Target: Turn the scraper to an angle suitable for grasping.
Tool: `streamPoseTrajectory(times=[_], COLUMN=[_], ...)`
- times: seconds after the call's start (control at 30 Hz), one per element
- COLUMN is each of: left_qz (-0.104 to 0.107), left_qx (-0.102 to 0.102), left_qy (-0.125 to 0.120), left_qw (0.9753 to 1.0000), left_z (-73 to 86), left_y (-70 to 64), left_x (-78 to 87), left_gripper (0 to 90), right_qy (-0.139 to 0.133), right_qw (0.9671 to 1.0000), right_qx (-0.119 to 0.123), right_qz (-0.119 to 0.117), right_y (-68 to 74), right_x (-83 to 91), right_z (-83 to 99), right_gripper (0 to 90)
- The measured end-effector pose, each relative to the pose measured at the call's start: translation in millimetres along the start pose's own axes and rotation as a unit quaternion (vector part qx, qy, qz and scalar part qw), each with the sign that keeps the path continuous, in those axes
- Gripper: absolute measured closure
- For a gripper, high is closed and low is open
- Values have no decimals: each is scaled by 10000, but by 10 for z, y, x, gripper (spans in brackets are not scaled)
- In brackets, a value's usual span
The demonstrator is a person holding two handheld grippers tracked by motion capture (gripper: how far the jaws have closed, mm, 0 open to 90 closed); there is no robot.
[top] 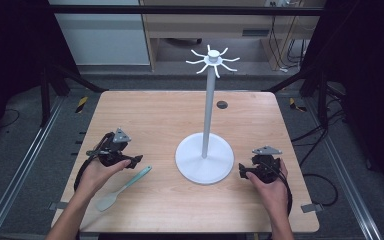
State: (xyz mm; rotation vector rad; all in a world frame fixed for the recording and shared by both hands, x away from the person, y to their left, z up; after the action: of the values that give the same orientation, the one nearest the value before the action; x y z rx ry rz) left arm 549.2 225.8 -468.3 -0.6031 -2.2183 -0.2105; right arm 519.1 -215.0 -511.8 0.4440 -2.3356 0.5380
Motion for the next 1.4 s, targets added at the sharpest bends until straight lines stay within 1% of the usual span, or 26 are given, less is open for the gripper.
streamPoseTrajectory(times=[0.03, 0.07, 0.13, 0.17, 0.2, 0.23, 0.27, 0.33, 0.37, 0.4, 0.5, 0.53, 0.57, 0.6, 0.63, 0.73, 0.77, 0.8, 0.83, 0.87, 0.9, 0.97, 1.1, 1.23, 1.3, 1.4], left_qz=[-39, -55, -17, -17, -9, 2, 7, -58, -67, -69, -28, 35, 53, 44, 75, 107, 114, 120, 128, 128, 173, 177, 189, 157, 94, 98], left_qx=[-49, -27, -77, -77, -140, -147, -167, -218, -273, -276, -252, -252, -247, -242, -227, -256, -312, -316, -380, -380, -383, -440, -459, -539, -602, -577], left_qy=[55, 4, 19, 19, 29, 25, 30, 82, 93, 91, 111, 159, 169, 185, 214, 304, 362, 398, 466, 466, 549, 649, 808, 892, 909, 913], left_qw=[10000, 10000, 10000, 10000, 9999, 9999, 9999, 9997, 9996, 9996, 9996, 9996, 9995, 9995, 9995, 9992, 9988, 9986, 9981, 9981, 9976, 9968, 9955, 9944, 9940, 9941], left_z=[21, 44, 96, 96, 133, 145, 158, 181, 188, 191, 192, 195, 193, 189, 186, 202, 217, 233, 248, 248, 274, 291, 316, 343, 361, 366], left_y=[11, 17, 25, 25, 29, 23, 10, -21, -37, -48, -64, -69, -71, -68, -75, -114, -126, -143, -151, -151, -181, -204, -215, -253, -280, -276], left_x=[8, 18, 42, 42, 70, 85, 96, 108, 112, 116, 122, 117, 112, 107, 94, 34, 9, -18, -43, -43, -96, -147, -220, -263, -284, -300], left_gripper=[242, 259, 337, 409, 465, 485, 528, 574, 616, 638, 744, 788, 836, 866, 888, 900, 900, 900, 900, 900, 900, 900, 900, 900, 900, 900], right_qy=[-11, -18, -33, -40, -56, -69, -82, -101, -100, -86, -49, -55, -43, -22, -3, 16, 11, 22, 30, 26, 32, 48, 50, 60, 55, 53], right_qw=[10000, 10000, 10000, 9999, 9999, 9999, 9999, 9999, 9999, 9999, 9999, 9999, 9999, 9999, 10000, 9999, 9999, 9999, 9999, 9999, 9999, 9999, 9999, 9999, 9999, 9999], right_qx=[-12, -22, -61, -83, -108, -110, -106, -83, -77, -85, -124, -127, -103, -97, -42, -3, -14, 8, 4, 24, 20, 13, -1, 26, 8, 17], right_qz=[16, 42, 59, 66, 66, 72, 68, 54, 35, 25, -5, -26, -52, -74, -80, -106, -106, -102, -105, -117, -129, -124, -125, -143, -140, -132], right_y=[-3, -6, -9, -6, 1, 10, 20, 35, 38, 38, 29, 27, 31, 43, 49, 71, 77, 80, 87, 91, 98, 99, 82, 80, 84, 85], right_x=[-3, -5, 1, 7, 13, 17, 22, 32, 33, 31, 23, 21, 18, 15, 12, 7, 7, 7, 7, 5, 6, 17, -1, -14, -6, 3], right_z=[-2, -5, -8, -10, -15, -22, -29, -43, -44, -42, -30, -31, -31, -33, -31, -45, -53, -56, -60, -61, -58, -46, -45, -43, -44, -45], right_gripper=[97, 101, 103, 103, 105, 105, 104, 106, 112, 114, 123, 133, 139, 139, 139, 139, 140, 140, 140, 140, 140, 140, 140, 142, 142, 142])
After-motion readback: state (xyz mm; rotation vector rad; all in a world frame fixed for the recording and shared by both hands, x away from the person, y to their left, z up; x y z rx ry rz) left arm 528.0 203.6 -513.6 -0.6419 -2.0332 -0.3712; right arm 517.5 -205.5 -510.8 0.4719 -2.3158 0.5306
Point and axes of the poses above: each handheld gripper's, and its own axes: x roughly backward along the jaws, z roughly out of its underside, y roughly to its left, the point moved 5 cm from there along -x, roughly forward along the jaws, and after that the axes turned 15 degrees about x, right-handed, at the moved point
